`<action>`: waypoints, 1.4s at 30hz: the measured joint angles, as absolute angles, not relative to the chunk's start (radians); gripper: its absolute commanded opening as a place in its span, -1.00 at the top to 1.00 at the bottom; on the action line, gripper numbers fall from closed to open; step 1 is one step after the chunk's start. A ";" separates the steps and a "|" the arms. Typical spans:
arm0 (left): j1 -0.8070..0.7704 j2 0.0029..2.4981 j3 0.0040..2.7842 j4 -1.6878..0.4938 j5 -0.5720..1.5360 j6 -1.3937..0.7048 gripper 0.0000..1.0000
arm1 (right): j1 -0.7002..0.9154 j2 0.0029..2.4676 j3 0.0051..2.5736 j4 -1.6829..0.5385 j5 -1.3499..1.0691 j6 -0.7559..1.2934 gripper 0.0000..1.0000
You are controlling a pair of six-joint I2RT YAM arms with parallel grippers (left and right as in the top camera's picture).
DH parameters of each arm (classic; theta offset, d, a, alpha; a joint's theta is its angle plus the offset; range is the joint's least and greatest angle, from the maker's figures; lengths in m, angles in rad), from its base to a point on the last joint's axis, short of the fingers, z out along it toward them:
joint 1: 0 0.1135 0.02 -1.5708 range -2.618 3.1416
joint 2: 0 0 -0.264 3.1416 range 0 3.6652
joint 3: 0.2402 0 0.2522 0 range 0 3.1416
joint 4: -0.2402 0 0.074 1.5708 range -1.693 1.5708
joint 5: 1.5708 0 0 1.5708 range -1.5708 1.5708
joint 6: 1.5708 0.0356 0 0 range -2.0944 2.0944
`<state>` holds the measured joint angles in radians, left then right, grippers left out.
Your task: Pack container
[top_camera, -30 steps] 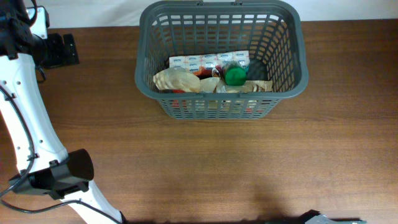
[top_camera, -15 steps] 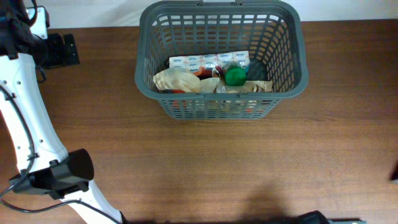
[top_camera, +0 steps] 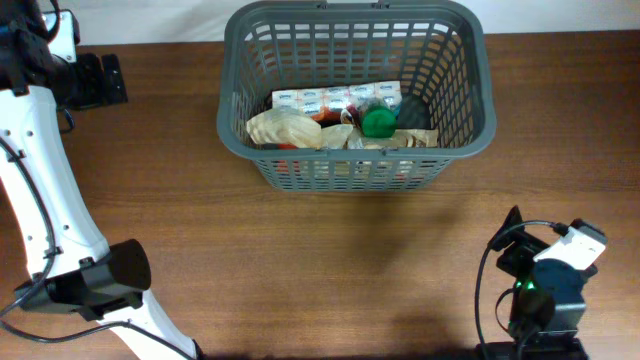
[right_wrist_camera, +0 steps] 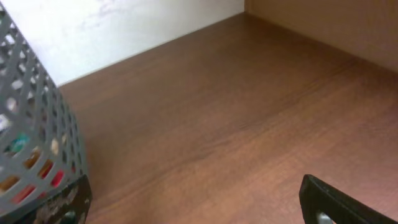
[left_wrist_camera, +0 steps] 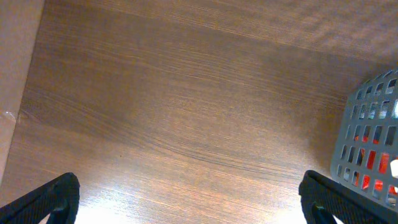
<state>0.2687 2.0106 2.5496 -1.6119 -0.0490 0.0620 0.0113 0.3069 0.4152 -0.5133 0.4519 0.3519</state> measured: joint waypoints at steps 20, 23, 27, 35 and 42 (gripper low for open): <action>0.269 2.011 2.550 -1.612 -0.049 0.062 -0.98 | -0.046 0.015 0.125 -0.381 0.451 0.360 -0.97; 0.269 2.011 2.550 -1.612 -0.049 0.062 -0.99 | -0.046 0.015 0.125 -0.381 0.450 0.360 -0.97; 0.269 2.011 2.550 -1.612 -0.049 0.062 -0.99 | -0.046 0.015 0.125 -0.381 0.450 0.360 -0.97; 0.269 2.011 2.550 -1.612 -0.049 0.062 -0.99 | -0.046 0.015 0.125 -0.381 0.451 0.359 -0.97; 0.268 2.011 2.549 -1.612 -0.049 0.062 -0.99 | -0.046 0.015 0.125 -0.381 0.450 0.360 -0.97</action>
<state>0.2680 2.0106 2.5492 -1.6115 -0.0490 0.0620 -0.0456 0.0154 0.1249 -0.3813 0.4503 0.3595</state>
